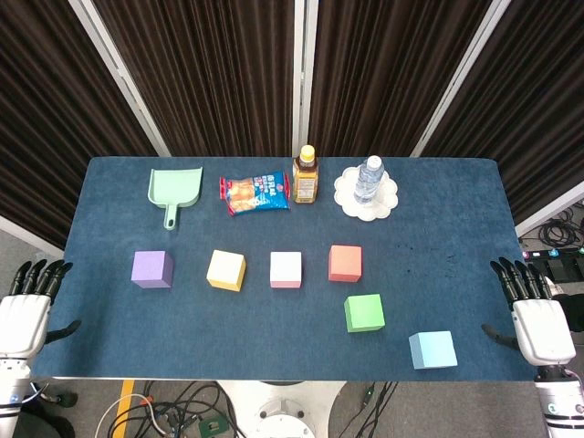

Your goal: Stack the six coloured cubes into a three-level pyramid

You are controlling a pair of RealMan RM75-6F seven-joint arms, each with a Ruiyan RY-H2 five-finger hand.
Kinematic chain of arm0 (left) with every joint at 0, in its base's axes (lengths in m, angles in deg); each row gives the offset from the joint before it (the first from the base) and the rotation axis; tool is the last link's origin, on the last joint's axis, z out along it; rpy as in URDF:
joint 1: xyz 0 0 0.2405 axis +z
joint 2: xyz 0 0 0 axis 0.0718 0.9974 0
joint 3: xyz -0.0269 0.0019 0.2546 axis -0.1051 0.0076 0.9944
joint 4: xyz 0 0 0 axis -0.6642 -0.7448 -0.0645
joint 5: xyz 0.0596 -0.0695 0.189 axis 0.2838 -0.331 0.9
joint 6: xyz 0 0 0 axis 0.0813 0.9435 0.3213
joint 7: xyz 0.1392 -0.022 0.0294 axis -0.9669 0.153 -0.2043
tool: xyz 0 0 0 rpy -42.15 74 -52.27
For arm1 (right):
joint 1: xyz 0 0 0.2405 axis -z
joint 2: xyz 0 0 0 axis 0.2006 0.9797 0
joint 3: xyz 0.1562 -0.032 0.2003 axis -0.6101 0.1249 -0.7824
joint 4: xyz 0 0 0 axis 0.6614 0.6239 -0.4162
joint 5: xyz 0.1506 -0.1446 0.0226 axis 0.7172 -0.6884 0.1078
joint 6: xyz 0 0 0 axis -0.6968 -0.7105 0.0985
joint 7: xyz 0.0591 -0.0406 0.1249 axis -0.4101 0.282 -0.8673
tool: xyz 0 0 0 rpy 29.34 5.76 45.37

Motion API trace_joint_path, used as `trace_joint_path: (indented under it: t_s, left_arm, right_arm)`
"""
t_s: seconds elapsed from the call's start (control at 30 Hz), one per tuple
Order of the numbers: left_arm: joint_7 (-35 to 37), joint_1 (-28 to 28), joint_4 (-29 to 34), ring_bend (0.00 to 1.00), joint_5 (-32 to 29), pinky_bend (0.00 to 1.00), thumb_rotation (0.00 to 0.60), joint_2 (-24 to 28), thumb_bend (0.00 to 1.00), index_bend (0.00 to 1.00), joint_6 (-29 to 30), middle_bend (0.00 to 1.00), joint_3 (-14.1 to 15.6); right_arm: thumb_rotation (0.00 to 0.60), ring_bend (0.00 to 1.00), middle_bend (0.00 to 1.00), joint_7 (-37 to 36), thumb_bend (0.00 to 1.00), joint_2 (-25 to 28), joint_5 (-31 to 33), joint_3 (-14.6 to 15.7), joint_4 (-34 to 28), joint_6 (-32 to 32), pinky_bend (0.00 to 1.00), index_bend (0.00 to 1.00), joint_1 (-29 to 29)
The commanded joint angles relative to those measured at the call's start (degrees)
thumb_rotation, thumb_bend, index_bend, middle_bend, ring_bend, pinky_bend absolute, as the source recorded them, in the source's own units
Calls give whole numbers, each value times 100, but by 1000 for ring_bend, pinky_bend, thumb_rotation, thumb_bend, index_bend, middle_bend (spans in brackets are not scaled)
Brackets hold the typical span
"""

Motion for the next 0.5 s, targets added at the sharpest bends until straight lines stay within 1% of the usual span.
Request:
trace_joint_path:
  t_s: [0.03,0.27,0.37,0.5]
  left_arm:
    - [2,9,3,56,9,33,600,3,0,119,26,101,-4]
    - [3,-3,46,56,23,33,600,32,0,119,22,101,-13]
    - [2,-17,55,56,38,34,600,38,0,119,11,101,-15]
    - [35,-25,72,56,67,34,600,50,0,120,24,101,-19]
  right_arm:
    - [600,0,61,-17,33,9,-13,3,-4,-3,0,0,-3]
    - [600,0,72,-200,33,88,-111,-2,-47,107,0,0,-113]
    - [600,0,85,-368,33,203,-187,-32,-125,360,0,0,-316]
    - [600,0,109,-765,34,382,-287,-86,-316,971,0,0,-769]
